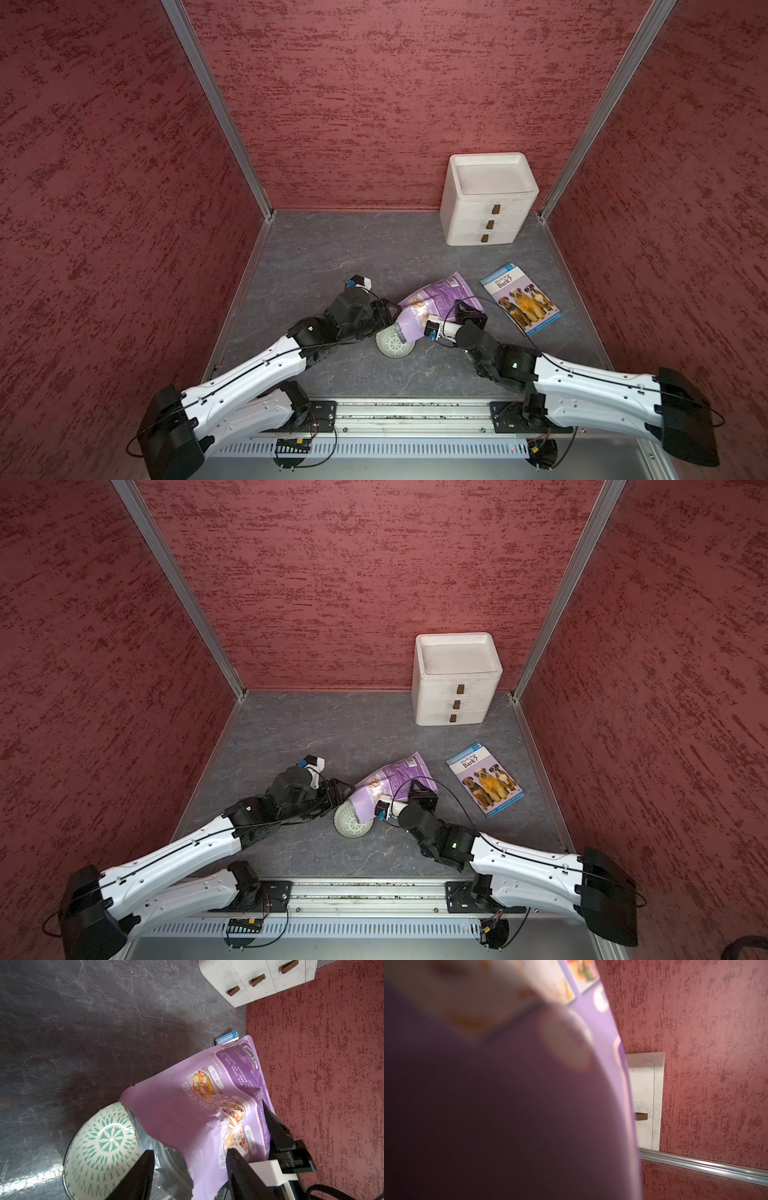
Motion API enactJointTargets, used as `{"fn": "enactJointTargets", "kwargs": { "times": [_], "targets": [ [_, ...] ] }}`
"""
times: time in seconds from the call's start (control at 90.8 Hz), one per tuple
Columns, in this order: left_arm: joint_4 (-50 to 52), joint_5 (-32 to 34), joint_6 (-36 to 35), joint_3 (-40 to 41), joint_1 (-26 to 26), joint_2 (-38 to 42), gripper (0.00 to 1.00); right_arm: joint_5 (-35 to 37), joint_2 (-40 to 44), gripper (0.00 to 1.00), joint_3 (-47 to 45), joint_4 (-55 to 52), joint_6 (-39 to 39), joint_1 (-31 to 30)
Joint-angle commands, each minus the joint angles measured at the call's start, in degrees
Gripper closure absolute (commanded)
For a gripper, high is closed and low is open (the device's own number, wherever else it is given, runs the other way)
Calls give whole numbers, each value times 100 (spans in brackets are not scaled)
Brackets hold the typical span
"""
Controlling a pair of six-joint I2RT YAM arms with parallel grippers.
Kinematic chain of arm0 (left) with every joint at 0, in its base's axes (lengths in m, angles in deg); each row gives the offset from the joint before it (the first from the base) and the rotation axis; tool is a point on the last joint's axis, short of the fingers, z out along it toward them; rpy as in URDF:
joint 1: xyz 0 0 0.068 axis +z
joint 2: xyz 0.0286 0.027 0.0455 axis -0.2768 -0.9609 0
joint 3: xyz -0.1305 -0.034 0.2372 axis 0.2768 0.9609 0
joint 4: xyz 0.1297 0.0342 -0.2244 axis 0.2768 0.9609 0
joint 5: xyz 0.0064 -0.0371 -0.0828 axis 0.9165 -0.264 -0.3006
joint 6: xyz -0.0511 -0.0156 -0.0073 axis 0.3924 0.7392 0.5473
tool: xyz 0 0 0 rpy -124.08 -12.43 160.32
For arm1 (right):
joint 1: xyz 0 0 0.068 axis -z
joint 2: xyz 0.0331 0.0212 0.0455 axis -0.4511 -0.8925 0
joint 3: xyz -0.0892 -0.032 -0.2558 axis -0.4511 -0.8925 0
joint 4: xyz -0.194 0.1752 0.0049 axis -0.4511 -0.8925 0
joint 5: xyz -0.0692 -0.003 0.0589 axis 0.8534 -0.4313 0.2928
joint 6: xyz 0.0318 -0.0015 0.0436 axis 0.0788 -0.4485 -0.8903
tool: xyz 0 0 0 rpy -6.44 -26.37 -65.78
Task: Pour the oats into the breakfast bowl
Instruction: Pour the oats into the bowl.
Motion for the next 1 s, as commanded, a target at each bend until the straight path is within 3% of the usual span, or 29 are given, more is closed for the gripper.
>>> {"fn": "enactJointTargets", "kwargs": {
  "times": [0.0,0.353,0.992],
  "targets": [
    [-106,83,53,120,-56,-51,43,509,33,100,96,1241,251,-87],
    [-214,75,108,220,-65,-113,53,619,-43,100,-66,1943,809,-115],
    [-314,54,130,310,-76,-255,55,619,-261,100,-178,2433,1214,-151]
  ]
}}
